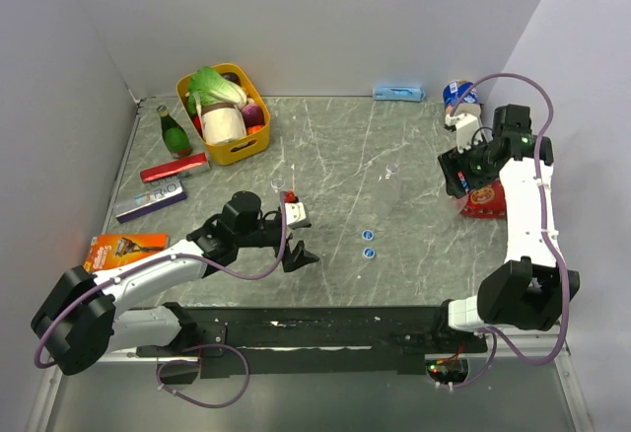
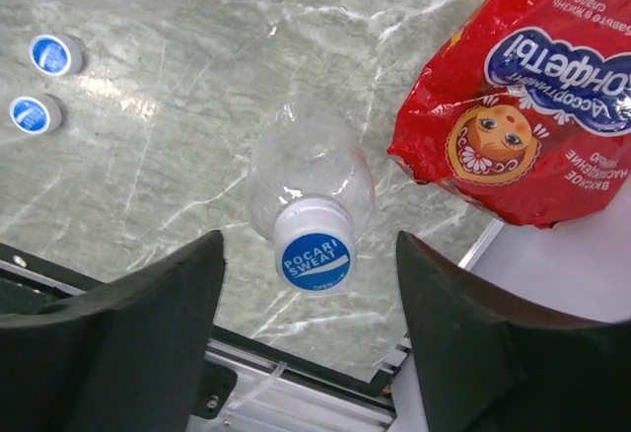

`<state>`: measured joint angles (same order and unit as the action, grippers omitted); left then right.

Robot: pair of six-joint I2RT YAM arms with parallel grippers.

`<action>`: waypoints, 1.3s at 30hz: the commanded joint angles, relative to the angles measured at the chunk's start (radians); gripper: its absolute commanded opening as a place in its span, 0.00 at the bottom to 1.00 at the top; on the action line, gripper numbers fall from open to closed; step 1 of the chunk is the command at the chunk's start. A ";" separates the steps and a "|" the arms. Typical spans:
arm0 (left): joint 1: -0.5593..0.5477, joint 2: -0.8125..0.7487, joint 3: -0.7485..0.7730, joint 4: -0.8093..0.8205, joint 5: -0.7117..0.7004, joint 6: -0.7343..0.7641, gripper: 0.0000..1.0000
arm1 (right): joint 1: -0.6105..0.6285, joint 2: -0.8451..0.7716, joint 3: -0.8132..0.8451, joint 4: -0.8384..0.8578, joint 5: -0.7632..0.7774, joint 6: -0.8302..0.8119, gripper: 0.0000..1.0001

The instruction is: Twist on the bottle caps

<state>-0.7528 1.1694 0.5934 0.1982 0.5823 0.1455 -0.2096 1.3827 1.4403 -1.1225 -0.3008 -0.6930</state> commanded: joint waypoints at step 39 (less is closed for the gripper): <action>0.033 -0.024 -0.012 0.032 0.033 0.016 0.96 | 0.429 0.203 0.158 0.110 0.008 0.144 0.56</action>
<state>-0.7227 1.1553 0.5873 0.1951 0.5869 0.1459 0.2119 1.6184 1.6325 -1.0016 -0.3210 -0.5610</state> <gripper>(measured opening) 0.962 0.564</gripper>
